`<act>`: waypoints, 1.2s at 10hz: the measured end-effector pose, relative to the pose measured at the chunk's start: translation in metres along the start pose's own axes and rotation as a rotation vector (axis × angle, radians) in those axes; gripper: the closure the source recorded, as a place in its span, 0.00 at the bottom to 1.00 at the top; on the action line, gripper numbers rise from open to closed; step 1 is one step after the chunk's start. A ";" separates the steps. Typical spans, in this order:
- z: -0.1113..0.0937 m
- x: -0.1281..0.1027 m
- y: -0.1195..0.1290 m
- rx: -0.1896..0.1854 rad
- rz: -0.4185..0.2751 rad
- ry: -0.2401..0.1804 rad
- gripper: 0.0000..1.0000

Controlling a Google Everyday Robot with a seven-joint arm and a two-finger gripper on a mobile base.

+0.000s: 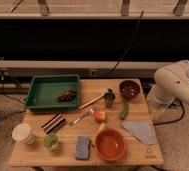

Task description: Place towel in red bowl

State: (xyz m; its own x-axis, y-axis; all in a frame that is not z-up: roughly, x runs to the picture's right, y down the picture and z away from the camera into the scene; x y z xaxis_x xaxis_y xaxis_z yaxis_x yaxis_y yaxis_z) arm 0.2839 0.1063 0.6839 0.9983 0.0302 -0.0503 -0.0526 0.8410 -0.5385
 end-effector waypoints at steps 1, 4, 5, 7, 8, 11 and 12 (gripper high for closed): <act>0.000 0.000 0.000 0.000 0.000 0.000 0.35; 0.000 0.000 0.000 0.000 0.000 0.000 0.35; 0.000 0.000 0.000 0.000 0.000 0.000 0.35; 0.000 0.000 0.000 0.000 0.000 0.000 0.35; 0.000 0.000 0.000 0.000 0.000 0.000 0.35; 0.000 0.000 0.000 0.000 0.000 0.000 0.35; 0.000 0.000 0.000 0.000 0.000 0.000 0.35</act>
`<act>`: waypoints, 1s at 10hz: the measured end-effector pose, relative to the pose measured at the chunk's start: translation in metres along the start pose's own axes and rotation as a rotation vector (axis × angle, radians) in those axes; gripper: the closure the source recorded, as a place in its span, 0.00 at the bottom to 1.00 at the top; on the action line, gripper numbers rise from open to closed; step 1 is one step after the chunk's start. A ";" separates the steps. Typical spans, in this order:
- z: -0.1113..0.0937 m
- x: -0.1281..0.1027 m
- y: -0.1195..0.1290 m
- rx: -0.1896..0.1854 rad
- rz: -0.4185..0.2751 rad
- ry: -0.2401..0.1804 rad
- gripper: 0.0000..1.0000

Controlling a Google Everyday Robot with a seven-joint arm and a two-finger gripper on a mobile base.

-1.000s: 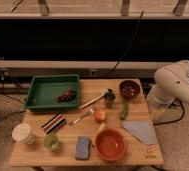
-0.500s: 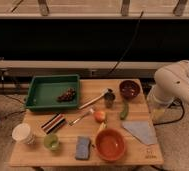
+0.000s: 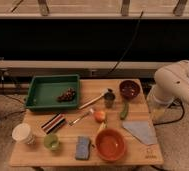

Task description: Place towel in red bowl

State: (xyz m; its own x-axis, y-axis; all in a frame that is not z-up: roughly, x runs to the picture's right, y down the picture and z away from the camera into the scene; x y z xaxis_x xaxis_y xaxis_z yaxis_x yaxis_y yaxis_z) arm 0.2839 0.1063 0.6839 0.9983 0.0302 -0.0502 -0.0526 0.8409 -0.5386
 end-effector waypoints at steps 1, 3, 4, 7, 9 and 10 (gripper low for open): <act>0.000 0.000 0.000 0.000 0.000 0.000 0.35; 0.000 0.000 -0.001 0.000 -0.002 -0.001 0.35; 0.000 0.000 -0.003 -0.006 -0.012 -0.009 0.35; 0.028 -0.015 -0.001 -0.060 -0.071 -0.066 0.35; 0.061 -0.022 0.008 -0.096 -0.081 -0.096 0.35; 0.084 -0.026 0.015 -0.118 -0.083 -0.119 0.35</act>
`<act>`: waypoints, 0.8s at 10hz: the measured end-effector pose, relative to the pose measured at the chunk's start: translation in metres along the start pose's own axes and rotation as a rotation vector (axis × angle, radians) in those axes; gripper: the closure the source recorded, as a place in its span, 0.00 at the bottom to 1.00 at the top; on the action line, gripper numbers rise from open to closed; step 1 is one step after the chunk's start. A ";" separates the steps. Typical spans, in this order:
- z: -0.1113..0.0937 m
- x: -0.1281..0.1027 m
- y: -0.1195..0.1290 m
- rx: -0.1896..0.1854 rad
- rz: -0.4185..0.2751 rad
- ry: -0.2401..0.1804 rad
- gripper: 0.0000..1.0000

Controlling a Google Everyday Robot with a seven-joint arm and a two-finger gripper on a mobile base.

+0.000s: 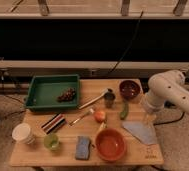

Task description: Place towel in red bowl

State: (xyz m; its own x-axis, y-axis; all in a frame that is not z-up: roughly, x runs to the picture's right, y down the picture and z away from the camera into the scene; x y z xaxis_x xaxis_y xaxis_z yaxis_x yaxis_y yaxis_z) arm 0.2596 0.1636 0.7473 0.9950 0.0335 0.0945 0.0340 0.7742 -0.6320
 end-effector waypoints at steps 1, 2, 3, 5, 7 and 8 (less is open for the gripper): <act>0.018 0.001 0.004 -0.016 0.005 -0.022 0.35; 0.031 0.002 0.008 -0.028 0.012 -0.040 0.35; 0.046 0.003 0.015 -0.042 0.019 -0.060 0.35; 0.061 0.005 0.024 -0.056 0.027 -0.073 0.35; 0.071 0.007 0.029 -0.059 0.036 -0.075 0.35; 0.074 0.008 0.030 -0.055 0.041 -0.075 0.35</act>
State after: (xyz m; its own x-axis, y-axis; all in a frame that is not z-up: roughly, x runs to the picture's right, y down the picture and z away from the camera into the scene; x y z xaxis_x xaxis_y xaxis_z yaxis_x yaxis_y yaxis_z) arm 0.2613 0.2338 0.7856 0.9858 0.1137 0.1239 0.0004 0.7352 -0.6778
